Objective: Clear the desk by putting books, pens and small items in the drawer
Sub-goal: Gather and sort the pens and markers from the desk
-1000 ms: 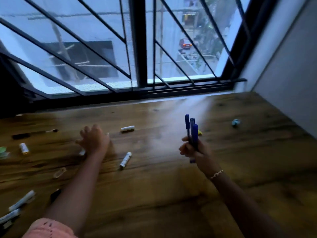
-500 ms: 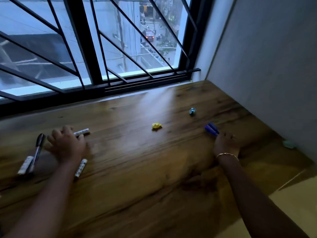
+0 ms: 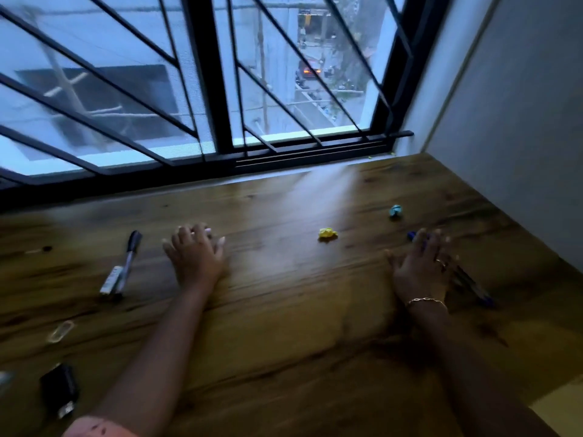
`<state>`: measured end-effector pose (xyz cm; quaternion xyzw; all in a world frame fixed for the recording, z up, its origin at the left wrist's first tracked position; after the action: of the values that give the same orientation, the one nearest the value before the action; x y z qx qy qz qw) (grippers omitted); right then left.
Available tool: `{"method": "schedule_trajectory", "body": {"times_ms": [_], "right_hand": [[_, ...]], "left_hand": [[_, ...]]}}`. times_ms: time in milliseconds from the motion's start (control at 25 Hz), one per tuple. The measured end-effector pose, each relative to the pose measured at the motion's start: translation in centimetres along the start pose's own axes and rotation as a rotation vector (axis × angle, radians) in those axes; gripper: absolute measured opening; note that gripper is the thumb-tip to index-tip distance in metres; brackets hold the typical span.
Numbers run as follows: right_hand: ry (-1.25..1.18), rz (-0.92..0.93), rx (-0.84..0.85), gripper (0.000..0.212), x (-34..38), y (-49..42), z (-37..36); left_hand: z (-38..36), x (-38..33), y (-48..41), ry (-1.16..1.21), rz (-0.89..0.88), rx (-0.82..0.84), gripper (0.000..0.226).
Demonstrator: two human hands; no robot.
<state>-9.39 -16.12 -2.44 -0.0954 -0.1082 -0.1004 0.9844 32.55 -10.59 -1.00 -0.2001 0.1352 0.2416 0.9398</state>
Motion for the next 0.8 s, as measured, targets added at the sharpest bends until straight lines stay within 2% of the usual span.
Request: {"method": "schedule_trajectory", "body": {"times_ms": [200, 400, 480, 640, 800], "right_hand": [[-0.118, 0.346, 0.1, 0.109, 13.4, 3.0, -2.9], [-0.153, 0.593, 0.149, 0.114, 25.0, 8.3, -3.7], [-0.169, 0.684, 0.167, 0.108, 29.5, 10.7, -3.8], [-0.309, 0.812, 0.3, 0.072, 37.8, 15.2, -4.2], [-0.337, 0.824, 0.348, 0.059, 44.7, 17.4, -4.9]], "left_hand": [[1.7, 4.3, 0.5, -0.064, 0.053, 0.028, 0.047], [4.8, 10.2, 1.2, -0.13, 0.127, 0.001, 0.05], [6.6, 12.5, 1.4, -0.124, 0.145, -0.05, 0.044], [8.3, 16.6, 1.4, -0.112, 0.171, -0.015, 0.04], [10.8, 21.8, 0.9, -0.107, 0.218, -0.062, 0.044]]}}
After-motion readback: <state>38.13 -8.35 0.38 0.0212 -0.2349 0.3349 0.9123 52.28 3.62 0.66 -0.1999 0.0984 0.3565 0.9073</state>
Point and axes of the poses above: each hand's wrist, its own y-axis away from the middle knuckle, its own z-axis out of the back of the hand, x = y × z, the point moved 10 cm from there along -y, towards the middle knuckle, and after that the axes turned 1 degree about -z, right-handed, at the moved point
